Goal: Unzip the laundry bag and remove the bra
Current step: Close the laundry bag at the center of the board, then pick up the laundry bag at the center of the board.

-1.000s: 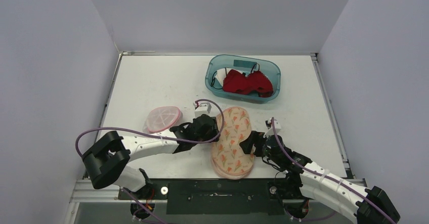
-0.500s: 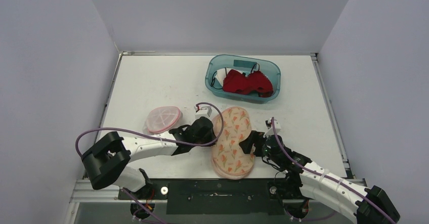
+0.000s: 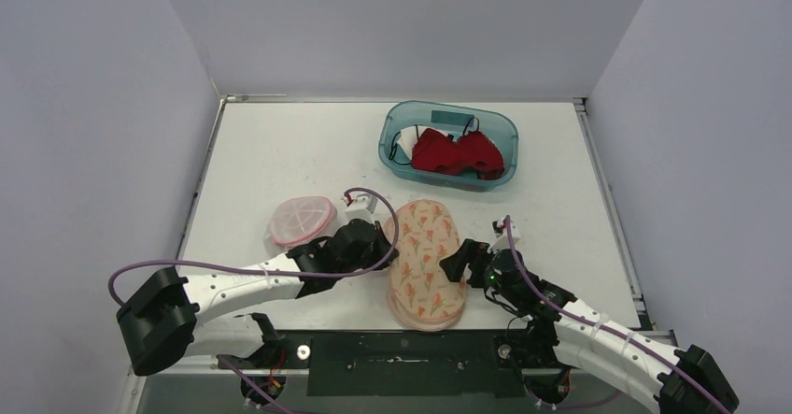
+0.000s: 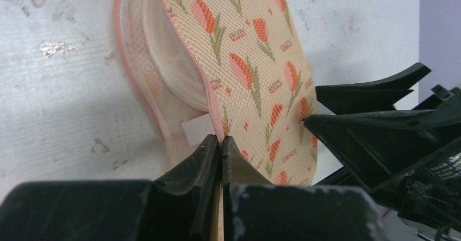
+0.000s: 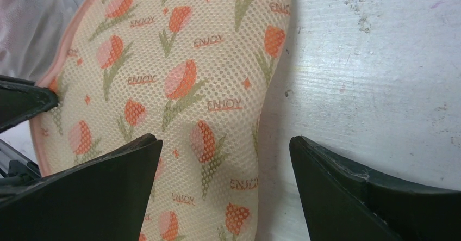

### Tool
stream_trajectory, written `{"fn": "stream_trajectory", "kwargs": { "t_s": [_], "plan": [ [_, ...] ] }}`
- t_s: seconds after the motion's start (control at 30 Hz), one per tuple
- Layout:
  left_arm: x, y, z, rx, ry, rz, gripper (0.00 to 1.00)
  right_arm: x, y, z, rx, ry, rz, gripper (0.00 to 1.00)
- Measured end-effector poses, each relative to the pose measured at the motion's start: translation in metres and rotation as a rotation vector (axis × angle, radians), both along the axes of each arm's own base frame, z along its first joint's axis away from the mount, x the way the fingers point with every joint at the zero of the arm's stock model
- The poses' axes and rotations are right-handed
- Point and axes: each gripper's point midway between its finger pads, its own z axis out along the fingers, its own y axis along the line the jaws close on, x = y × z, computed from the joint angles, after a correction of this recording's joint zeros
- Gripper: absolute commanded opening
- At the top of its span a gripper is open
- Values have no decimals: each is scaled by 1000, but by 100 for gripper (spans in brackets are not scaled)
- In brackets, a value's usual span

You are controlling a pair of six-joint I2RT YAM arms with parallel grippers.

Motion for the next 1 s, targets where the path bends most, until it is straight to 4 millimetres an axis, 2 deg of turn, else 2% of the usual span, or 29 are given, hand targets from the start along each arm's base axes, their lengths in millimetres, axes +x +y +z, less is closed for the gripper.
{"fn": "stream_trajectory", "kwargs": {
  "t_s": [0.27,0.47,0.53,0.63,0.7,0.77,0.9,0.93,1.0],
  "plan": [
    [-14,30,-47,82,89,70,0,-2,-1,-5,7,14,-9,92],
    [-17,35,-67,128,135,95,1,-2,-1,-4,9,12,-9,92],
    [-18,38,-74,150,149,98,12,-2,-1,-3,12,9,-8,92],
    [-22,44,-78,196,159,90,38,-1,-1,-1,13,0,-5,92],
    [-23,48,-74,230,154,79,50,-3,-2,-2,-1,1,0,92],
    [-22,49,-60,241,133,66,55,-3,-4,1,-19,-2,9,92],
    [-16,45,-17,205,57,35,55,2,0,21,-38,-42,37,89],
    [-14,43,-5,188,33,28,54,4,2,29,-37,-59,49,85],
    [-9,38,16,149,-15,18,45,4,12,45,-20,-95,96,72]
  ]
}}
